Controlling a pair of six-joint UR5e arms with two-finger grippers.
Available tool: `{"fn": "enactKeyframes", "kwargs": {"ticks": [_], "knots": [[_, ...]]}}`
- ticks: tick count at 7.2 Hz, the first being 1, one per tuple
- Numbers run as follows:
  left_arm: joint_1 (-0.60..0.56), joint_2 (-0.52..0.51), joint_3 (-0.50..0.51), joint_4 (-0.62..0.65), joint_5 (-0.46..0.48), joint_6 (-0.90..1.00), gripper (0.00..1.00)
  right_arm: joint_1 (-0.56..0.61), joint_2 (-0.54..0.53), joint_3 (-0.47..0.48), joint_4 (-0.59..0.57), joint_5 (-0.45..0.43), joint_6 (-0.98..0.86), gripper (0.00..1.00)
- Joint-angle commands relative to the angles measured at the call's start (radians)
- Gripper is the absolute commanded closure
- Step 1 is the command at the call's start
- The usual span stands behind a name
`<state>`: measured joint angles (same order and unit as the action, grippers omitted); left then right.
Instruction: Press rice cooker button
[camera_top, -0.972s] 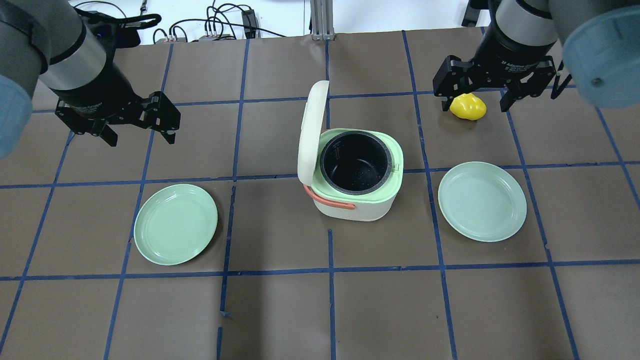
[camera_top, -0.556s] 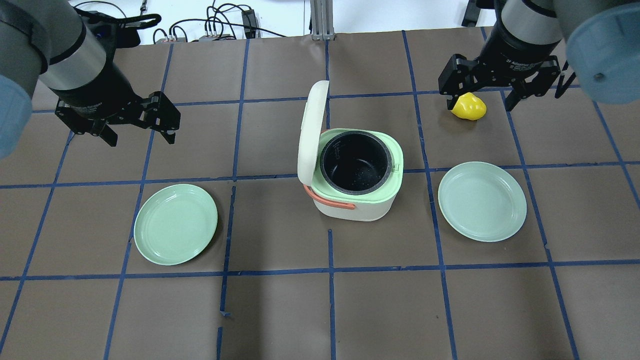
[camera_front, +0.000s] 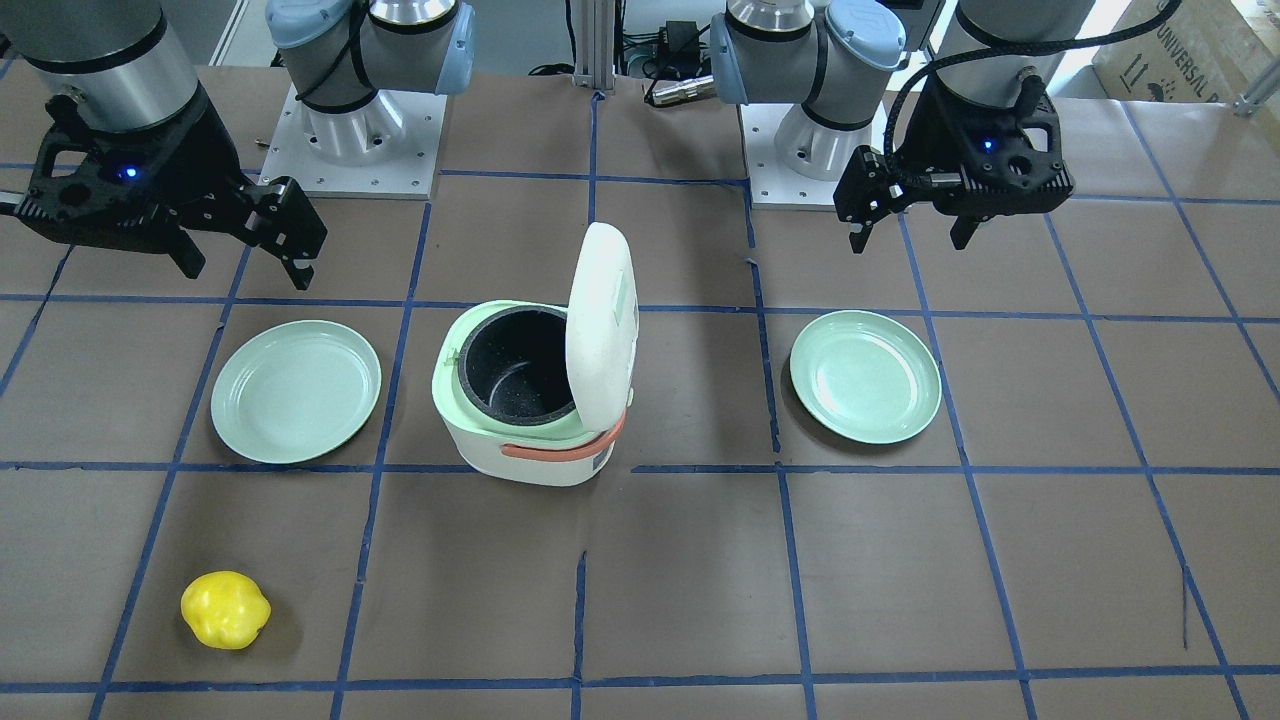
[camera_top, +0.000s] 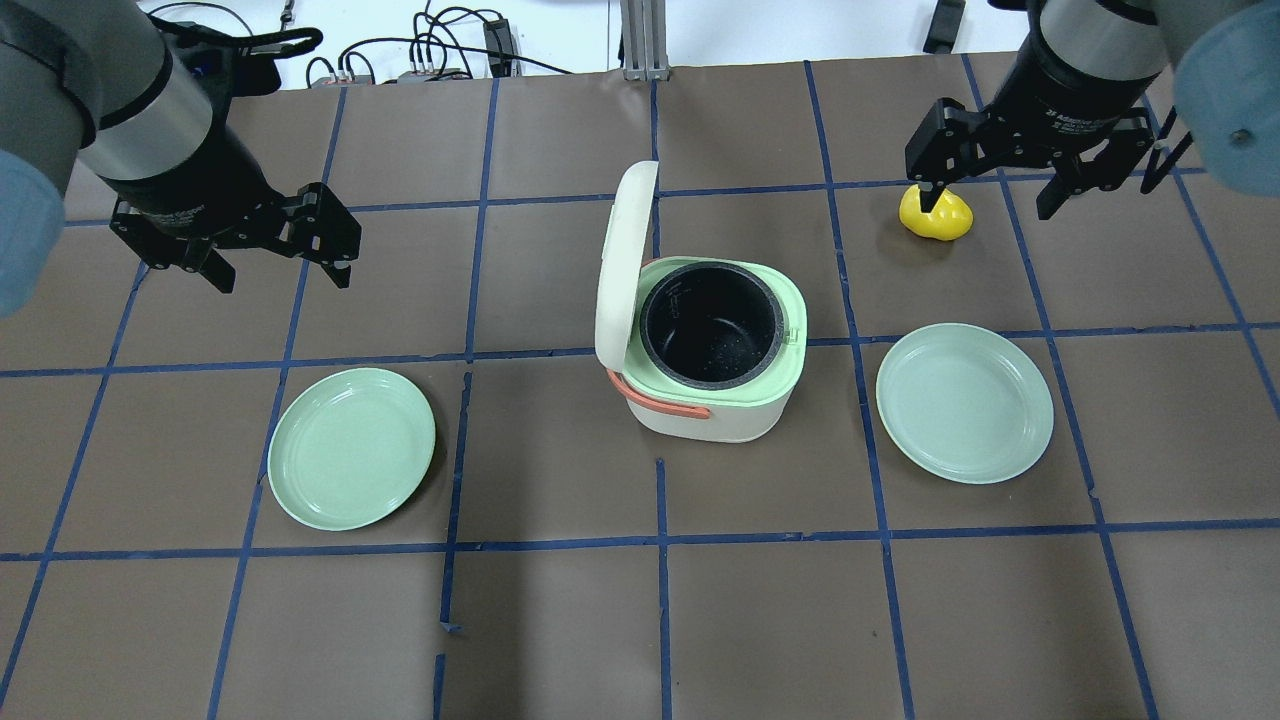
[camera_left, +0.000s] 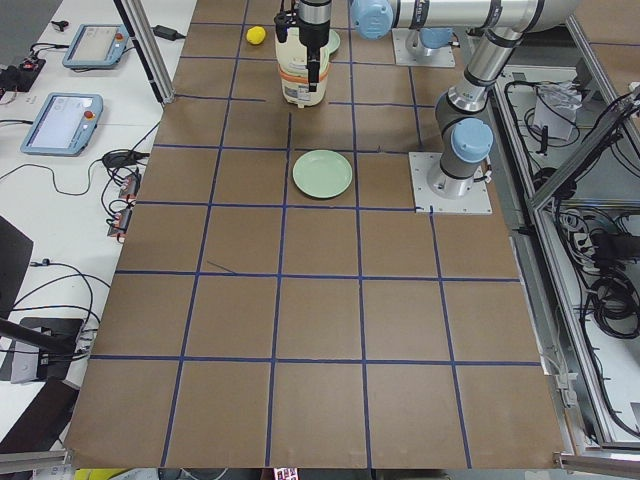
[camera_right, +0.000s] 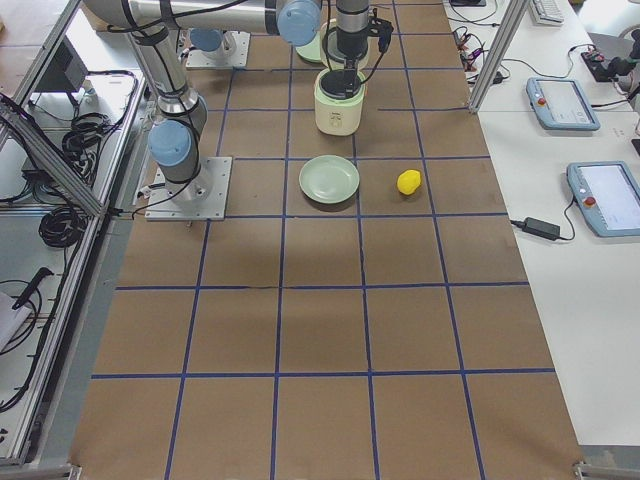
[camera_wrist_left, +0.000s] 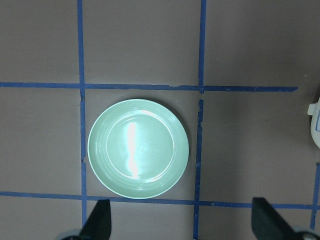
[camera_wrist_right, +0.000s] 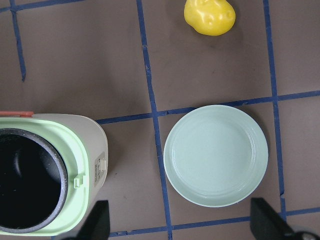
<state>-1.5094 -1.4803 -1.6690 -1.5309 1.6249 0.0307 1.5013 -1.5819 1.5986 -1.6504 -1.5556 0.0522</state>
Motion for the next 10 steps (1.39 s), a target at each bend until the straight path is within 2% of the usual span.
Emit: {"fn": "enactKeyframes", "kwargs": {"ticks": [1,4,10], "knots": [[0.000,0.000,0.000,0.000,0.000,0.000,0.00,0.004,-0.015,0.000,-0.002,-0.001,0.005,0.00],[0.000,0.000,0.000,0.000,0.001,0.000,0.00,0.039,-0.015,0.000,-0.009,-0.004,0.014,0.00],[0.000,0.000,0.000,0.000,0.000,0.000,0.00,0.039,-0.006,0.011,-0.011,-0.004,0.003,0.00]]}}
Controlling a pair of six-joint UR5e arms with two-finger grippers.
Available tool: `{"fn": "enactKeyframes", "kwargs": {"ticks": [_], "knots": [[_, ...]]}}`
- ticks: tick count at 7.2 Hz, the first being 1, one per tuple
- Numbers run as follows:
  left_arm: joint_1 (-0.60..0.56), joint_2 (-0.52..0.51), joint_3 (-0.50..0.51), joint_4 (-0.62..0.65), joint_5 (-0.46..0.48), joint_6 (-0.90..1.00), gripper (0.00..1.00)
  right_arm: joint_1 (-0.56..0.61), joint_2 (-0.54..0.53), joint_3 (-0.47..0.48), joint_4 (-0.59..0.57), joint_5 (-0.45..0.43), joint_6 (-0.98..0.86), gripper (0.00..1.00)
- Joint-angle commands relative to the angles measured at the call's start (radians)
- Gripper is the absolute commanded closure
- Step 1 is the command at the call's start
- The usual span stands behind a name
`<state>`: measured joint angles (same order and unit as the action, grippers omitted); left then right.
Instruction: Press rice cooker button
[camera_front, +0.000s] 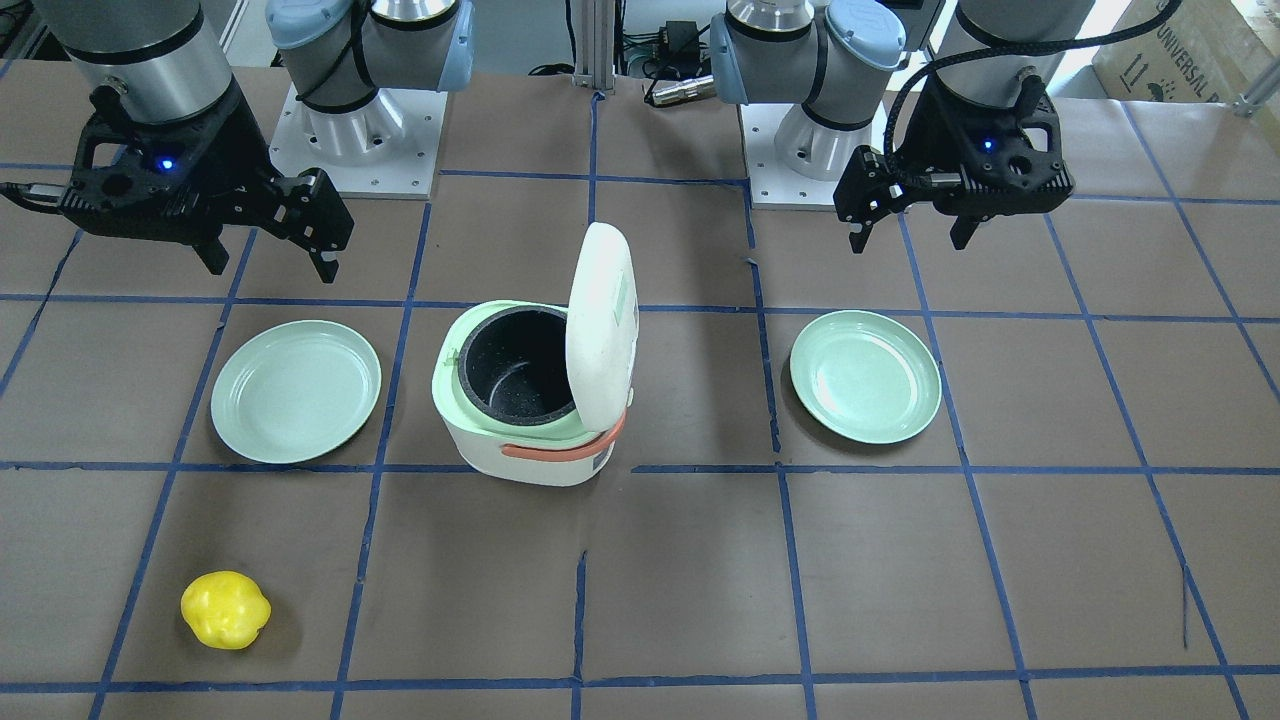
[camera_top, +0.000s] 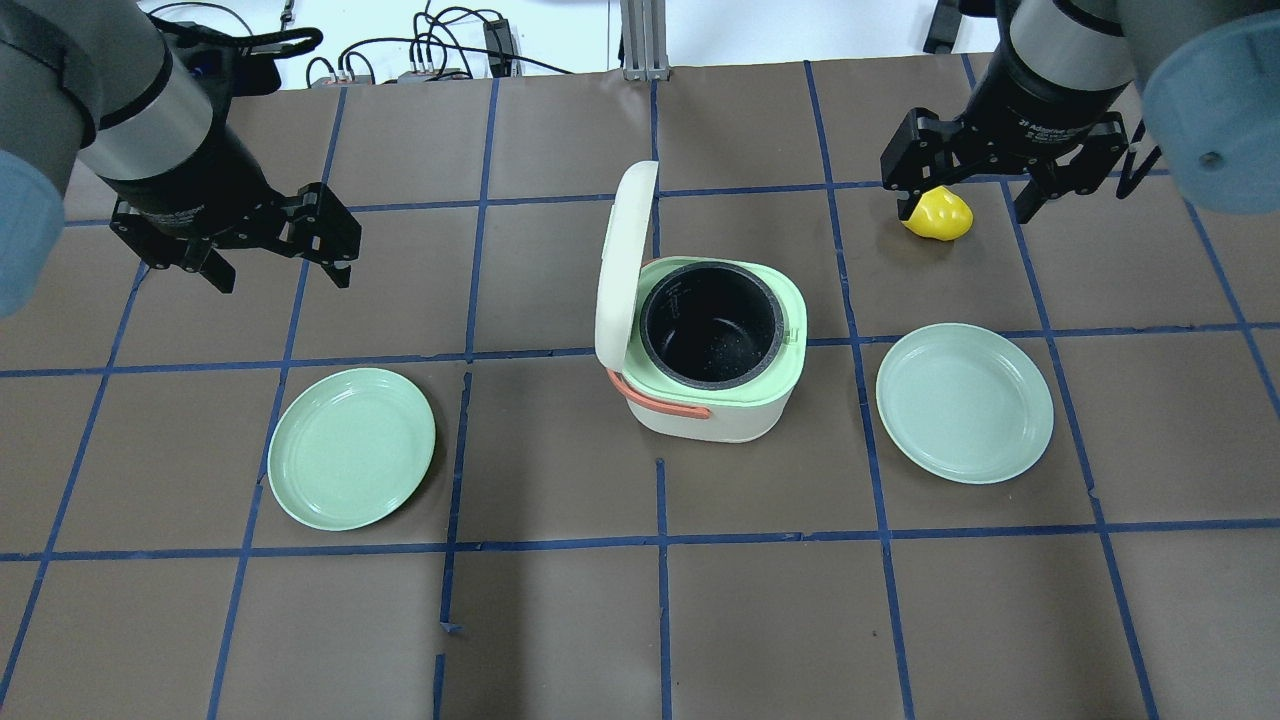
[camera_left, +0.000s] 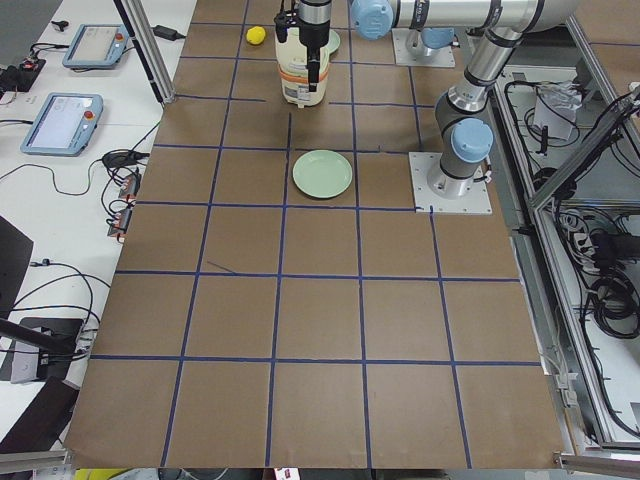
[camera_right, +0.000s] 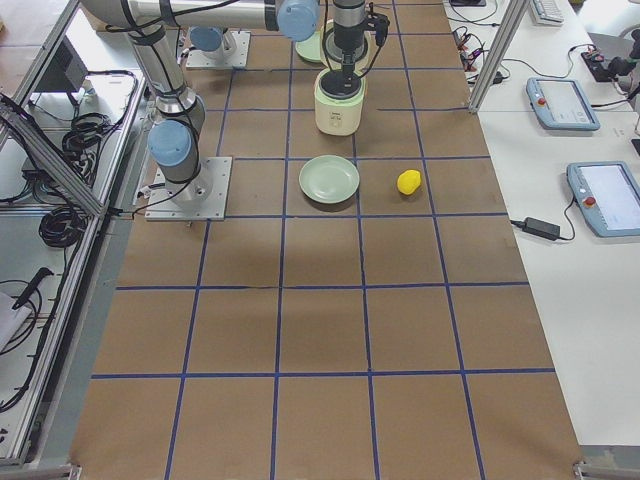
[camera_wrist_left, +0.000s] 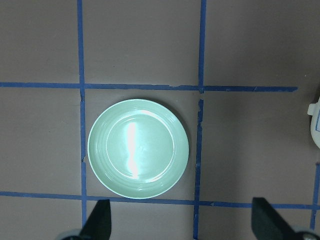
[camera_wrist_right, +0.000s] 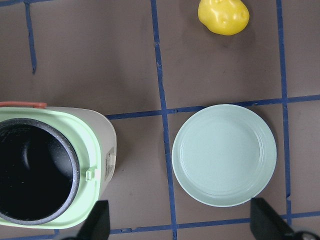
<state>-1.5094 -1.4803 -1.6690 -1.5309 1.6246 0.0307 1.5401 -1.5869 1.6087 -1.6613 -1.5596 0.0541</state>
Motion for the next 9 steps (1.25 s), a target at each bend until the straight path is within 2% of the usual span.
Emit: {"fn": "enactKeyframes", "kwargs": {"ticks": [1,9], "knots": [[0.000,0.000,0.000,0.000,0.000,0.000,0.00,0.000,0.001,0.000,0.000,0.000,0.003,0.00],[0.000,0.000,0.000,0.000,0.000,0.000,0.00,-0.006,0.008,-0.018,-0.009,-0.002,-0.002,0.00]]}}
